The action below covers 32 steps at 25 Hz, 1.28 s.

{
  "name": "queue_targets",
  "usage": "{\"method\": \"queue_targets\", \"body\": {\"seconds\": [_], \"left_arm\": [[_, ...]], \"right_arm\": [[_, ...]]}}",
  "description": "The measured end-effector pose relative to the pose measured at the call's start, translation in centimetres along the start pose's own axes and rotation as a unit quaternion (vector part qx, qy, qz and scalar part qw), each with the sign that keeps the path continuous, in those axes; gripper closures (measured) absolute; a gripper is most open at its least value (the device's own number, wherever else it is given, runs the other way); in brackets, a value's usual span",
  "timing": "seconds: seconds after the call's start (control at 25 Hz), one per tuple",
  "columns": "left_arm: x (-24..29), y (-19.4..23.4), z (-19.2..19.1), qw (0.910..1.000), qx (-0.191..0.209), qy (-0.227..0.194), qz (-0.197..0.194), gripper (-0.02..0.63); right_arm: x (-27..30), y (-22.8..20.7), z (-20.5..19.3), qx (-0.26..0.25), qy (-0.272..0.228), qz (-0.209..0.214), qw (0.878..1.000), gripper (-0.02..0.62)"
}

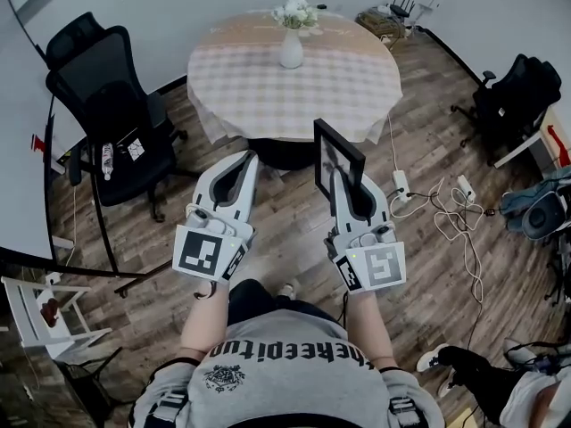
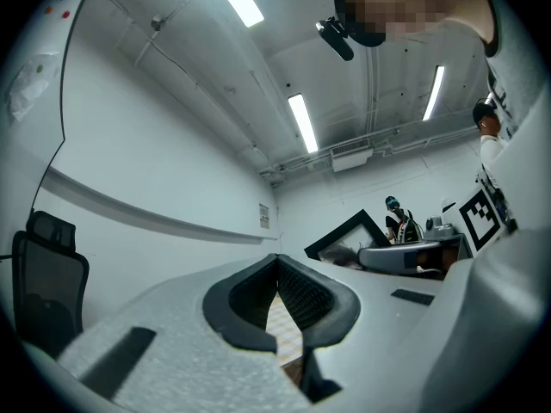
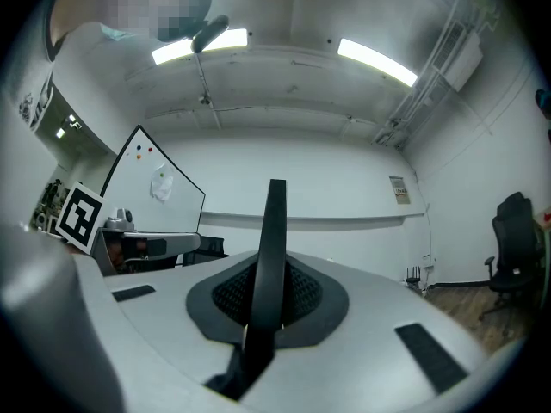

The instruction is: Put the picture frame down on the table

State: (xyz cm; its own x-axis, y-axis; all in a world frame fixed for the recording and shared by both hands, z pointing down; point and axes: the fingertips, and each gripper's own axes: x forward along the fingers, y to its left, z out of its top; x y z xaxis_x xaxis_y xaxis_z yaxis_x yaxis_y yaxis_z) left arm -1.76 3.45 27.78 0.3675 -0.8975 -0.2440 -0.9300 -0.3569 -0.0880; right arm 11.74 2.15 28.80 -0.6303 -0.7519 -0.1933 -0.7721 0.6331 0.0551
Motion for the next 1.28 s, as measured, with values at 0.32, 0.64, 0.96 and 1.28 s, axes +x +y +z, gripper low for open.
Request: {"method": "queue_targets", "body": {"seconds": [0.32, 0.64, 0.96, 1.28], "left_arm": [[2.5, 1.1, -0.9, 1.0, 0.0, 0.005, 0.001, 0.591], [5.7, 4.4, -1.9, 0.9999, -0.005, 0.004, -0.014, 0.591], [9.9, 8.5, -3.1, 0.9991, -0.012, 0.003, -0.042, 0.591], [13.8, 12.7, -4.5, 0.9971, -0.018, 0.001, -0.074, 0.591]], "right_arm": [[2.1, -1.7, -1.2, 0.01, 0.006, 0.0, 1.0, 0.577], [6.3, -2.6, -2.0, 0.005, 0.009, -0.013, 1.0, 0.577], [11.7, -3.6, -2.7, -0.001, 0.012, -0.035, 0.999, 0.577], [16.5, -4.5, -4.1, -0.003, 0.016, -0.07, 0.997, 0.577]]}}
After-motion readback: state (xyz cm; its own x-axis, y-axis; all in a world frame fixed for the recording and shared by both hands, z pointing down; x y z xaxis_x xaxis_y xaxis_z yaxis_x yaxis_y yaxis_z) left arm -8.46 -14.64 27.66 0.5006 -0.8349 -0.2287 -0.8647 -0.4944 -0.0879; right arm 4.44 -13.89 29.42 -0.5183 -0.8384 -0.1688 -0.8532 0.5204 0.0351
